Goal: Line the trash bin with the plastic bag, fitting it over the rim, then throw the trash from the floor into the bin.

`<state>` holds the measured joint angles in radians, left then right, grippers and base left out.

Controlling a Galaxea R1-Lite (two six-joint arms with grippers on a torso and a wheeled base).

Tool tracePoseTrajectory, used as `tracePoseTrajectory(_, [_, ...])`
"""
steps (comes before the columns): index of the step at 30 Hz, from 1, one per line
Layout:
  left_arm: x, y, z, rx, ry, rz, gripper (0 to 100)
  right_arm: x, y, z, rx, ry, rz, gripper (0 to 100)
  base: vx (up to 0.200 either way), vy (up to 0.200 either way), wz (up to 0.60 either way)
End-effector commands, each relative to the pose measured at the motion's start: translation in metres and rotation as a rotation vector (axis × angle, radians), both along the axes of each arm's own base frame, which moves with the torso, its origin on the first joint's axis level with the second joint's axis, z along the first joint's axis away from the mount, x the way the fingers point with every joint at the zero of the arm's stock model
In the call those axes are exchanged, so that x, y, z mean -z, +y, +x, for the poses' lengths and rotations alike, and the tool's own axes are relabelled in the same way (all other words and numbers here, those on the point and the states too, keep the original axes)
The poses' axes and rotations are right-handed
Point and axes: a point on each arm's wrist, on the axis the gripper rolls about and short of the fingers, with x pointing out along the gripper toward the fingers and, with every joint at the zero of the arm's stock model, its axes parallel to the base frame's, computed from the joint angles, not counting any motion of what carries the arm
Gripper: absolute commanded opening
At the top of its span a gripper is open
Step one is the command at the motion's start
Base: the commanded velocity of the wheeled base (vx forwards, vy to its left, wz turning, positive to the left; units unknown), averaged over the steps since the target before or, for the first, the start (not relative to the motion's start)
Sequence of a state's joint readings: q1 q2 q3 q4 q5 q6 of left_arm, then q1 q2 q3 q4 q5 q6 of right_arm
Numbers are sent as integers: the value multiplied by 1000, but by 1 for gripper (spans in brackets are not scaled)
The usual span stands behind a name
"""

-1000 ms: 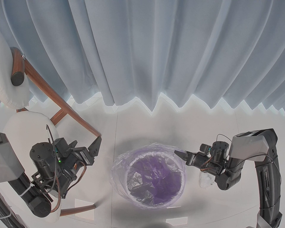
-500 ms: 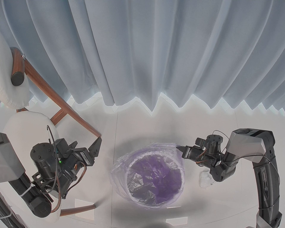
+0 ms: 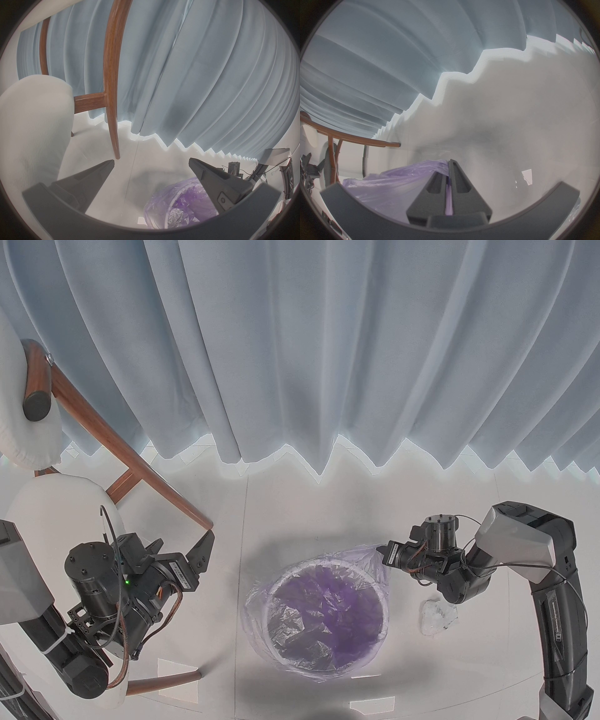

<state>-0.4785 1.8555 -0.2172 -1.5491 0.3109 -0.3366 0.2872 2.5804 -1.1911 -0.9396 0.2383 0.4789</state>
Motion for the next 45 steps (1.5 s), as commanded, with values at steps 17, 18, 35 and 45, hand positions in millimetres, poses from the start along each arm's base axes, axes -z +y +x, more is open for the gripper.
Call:
tracePoseTrajectory(17, [0, 5, -9, -2, 9, 6, 100, -2, 0, -7, 24, -24, -37, 100, 0, 0, 0])
tracePoseTrajectory(18, [-1, 5, -9, 0, 7, 4, 100, -5, -1, -9, 24, -31, -35, 100, 0, 0, 0])
tracePoseTrajectory(35, [-18, 48, -5, -112, -54, -42, 100, -75, -50, -139, 47, -20, 104, 100, 0, 0, 0])
tracePoseTrajectory(45, [9, 56, -36, -56, 121, -23, 100, -82, -68, -172, 109, -86, 107, 100, -80, 0, 0])
